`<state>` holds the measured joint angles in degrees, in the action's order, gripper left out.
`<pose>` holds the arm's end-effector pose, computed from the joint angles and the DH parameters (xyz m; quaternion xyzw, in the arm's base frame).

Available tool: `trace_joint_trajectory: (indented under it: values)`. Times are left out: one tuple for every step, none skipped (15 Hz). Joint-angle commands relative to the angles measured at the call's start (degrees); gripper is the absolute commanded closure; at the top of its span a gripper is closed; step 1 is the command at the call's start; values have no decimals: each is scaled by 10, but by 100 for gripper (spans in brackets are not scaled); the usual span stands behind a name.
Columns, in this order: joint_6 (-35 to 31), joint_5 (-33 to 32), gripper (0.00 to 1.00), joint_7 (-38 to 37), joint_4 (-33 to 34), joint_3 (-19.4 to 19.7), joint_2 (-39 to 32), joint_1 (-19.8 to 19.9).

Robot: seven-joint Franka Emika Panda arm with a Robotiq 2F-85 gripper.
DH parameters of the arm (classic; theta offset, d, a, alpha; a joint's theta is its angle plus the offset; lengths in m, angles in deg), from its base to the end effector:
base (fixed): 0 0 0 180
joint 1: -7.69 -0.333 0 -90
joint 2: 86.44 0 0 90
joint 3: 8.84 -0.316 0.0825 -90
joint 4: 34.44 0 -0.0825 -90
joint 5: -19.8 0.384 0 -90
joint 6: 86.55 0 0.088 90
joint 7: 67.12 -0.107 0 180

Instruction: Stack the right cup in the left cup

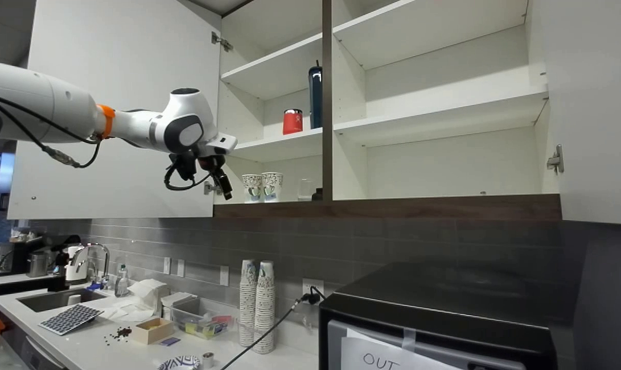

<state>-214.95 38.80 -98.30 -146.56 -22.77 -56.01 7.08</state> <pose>0.3987 0.1542 0.7668 -0.9008 0.1672 -0.3205 0.2404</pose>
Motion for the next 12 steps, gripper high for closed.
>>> trace_joint_trajectory:
  values:
    - [2,-6,0,-12,9,6,-10,-8]
    - [-3,-12,0,-16,15,2,-16,-4]
    - [-8,-17,0,-22,19,-1,-19,0]
    - [-19,-28,0,-32,25,-6,-25,8]
    - [-39,-44,0,-48,31,-13,-30,18]
    - [-45,-52,0,-58,42,-14,-39,19]
    - [-59,-64,0,-70,49,-17,-46,24]
    - [-63,-75,0,-85,63,-19,-56,28]
    - [-63,-85,0,-99,77,-21,-67,31]
    - [-61,-96,0,-113,89,-23,-77,35]
    - [-54,-103,0,-126,103,-22,-87,35]
    - [-49,-110,0,-139,116,-22,-97,34]
